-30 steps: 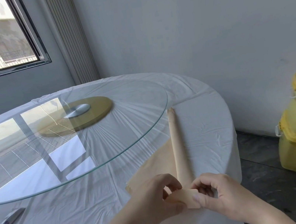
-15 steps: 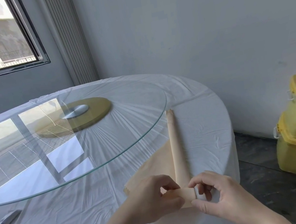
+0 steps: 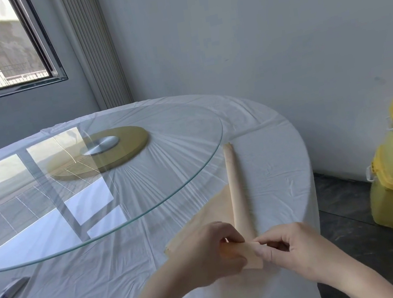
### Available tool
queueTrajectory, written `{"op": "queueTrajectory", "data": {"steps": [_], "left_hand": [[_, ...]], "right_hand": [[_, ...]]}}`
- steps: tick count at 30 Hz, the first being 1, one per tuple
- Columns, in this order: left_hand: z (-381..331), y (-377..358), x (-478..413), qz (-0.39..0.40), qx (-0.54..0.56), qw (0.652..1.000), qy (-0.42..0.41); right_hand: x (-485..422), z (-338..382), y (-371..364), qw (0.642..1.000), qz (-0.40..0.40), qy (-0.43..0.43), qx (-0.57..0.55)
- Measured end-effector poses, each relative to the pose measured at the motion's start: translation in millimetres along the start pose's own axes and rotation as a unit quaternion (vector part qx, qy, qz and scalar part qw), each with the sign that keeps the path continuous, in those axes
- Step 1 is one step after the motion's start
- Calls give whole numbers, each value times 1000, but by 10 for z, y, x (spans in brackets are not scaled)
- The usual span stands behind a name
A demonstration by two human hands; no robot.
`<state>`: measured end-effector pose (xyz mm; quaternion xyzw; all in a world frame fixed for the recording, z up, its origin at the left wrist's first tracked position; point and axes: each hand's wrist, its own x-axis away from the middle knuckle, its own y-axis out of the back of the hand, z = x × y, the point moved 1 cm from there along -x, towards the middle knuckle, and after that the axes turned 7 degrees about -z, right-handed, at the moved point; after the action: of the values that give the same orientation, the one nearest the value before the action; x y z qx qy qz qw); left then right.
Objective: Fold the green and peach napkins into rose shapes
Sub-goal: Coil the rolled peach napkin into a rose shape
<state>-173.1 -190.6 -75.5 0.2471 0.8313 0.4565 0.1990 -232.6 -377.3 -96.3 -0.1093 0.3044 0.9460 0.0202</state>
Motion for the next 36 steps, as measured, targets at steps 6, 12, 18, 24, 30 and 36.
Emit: {"op": "queueTrajectory", "data": {"steps": [6,12,18,24,30,36], "left_hand": [[-25,9,-84,79,76,993,32],[-9,36,-212,92,25,995,14],[30,-18,13,-116,-93,981,-123],[144,-210,72,-177,-125,961,-174],[131,-251,-84,-200,-170,950,-168],[118,-200,-281,-134,-178,967,-127]], "right_hand": [[96,-3,62,1000,-4,-25,-6],[97,-11,2,1000,-9,-16,18],[-83,-151,12,999,-46,15,21],[-228,-258,1,996,-59,44,45],[-161,-350,-19,990,-108,86,36],[-271,-400,16,989,-107,76,69]]}}
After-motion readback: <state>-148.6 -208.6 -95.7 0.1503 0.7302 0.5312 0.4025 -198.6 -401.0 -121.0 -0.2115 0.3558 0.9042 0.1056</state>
